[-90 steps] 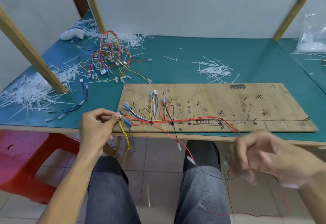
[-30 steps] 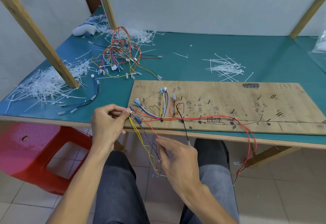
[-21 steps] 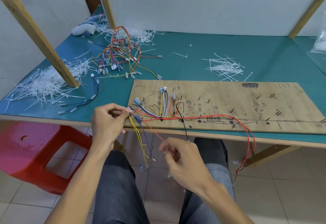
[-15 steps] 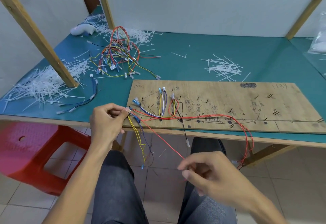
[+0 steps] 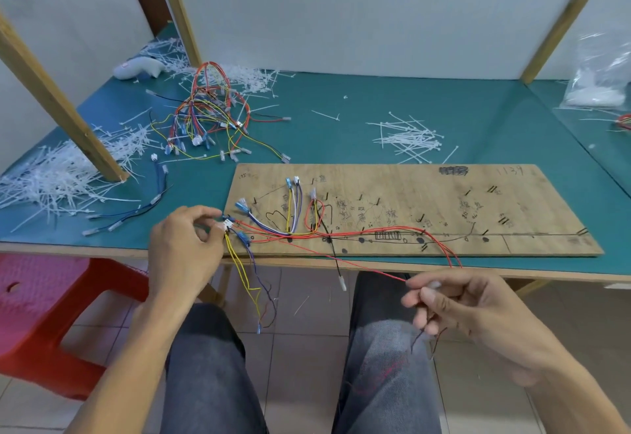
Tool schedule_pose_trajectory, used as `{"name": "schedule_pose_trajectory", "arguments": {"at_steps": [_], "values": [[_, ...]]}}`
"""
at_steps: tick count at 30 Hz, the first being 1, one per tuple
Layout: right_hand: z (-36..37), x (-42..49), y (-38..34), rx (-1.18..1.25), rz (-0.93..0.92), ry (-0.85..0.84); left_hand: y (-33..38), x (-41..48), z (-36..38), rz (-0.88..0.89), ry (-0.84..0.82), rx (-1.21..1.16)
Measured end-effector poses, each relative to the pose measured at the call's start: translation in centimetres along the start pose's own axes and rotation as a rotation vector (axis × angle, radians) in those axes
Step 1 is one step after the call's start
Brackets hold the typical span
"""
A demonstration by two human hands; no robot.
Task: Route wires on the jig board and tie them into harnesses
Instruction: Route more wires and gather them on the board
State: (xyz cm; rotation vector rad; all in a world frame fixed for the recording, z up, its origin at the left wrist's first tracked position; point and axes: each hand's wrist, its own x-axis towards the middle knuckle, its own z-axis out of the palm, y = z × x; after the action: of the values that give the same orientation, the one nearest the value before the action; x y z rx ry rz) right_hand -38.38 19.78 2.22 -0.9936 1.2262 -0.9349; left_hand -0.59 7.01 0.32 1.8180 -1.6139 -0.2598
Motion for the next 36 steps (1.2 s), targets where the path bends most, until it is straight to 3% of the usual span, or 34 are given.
{"name": "schedule_pose_trajectory", "arguments": {"at_steps": [2, 4, 6, 8, 13, 22, 31, 36], "values": [[0.2, 0.5, 0.4, 0.063, 0.034, 0.071, 1.9, -1.0, -0.6, 0.215, 0.097, 0.262], [0.2, 1.0, 0.3, 0.113, 0.058, 0.142, 5.2, -3.0, -0.1, 0.488, 0.109, 0.302], [0.2, 1.6, -0.3, 0.16, 0.074, 0.199, 8.3, -5.5, 2.1, 0.756, -0.041, 0.216], [0.3, 2.2, -1.0, 0.213, 0.082, 0.224, 10.2, -7.5, 4.4, 0.868, -0.174, 0.209], [1.0, 4.1, -1.9, 0.19, 0.011, 0.273, 10.1, -8.4, 7.0, 0.83, -0.262, 0.306], [1.0, 10.3, -3.0, -0.505, -0.316, 0.581, 10.2, -8.6, 8.5, 0.85, -0.201, 0.428], [2.2, 15.8, -2.9, -0.791, -0.282, 0.655, 10.3, -9.1, 9.2, 0.809, -0.153, 0.447], [2.3, 16.2, -2.9, -0.812, -0.237, 0.62, 11.2, -9.3, 9.7, 0.722, -0.176, 0.353]]}}
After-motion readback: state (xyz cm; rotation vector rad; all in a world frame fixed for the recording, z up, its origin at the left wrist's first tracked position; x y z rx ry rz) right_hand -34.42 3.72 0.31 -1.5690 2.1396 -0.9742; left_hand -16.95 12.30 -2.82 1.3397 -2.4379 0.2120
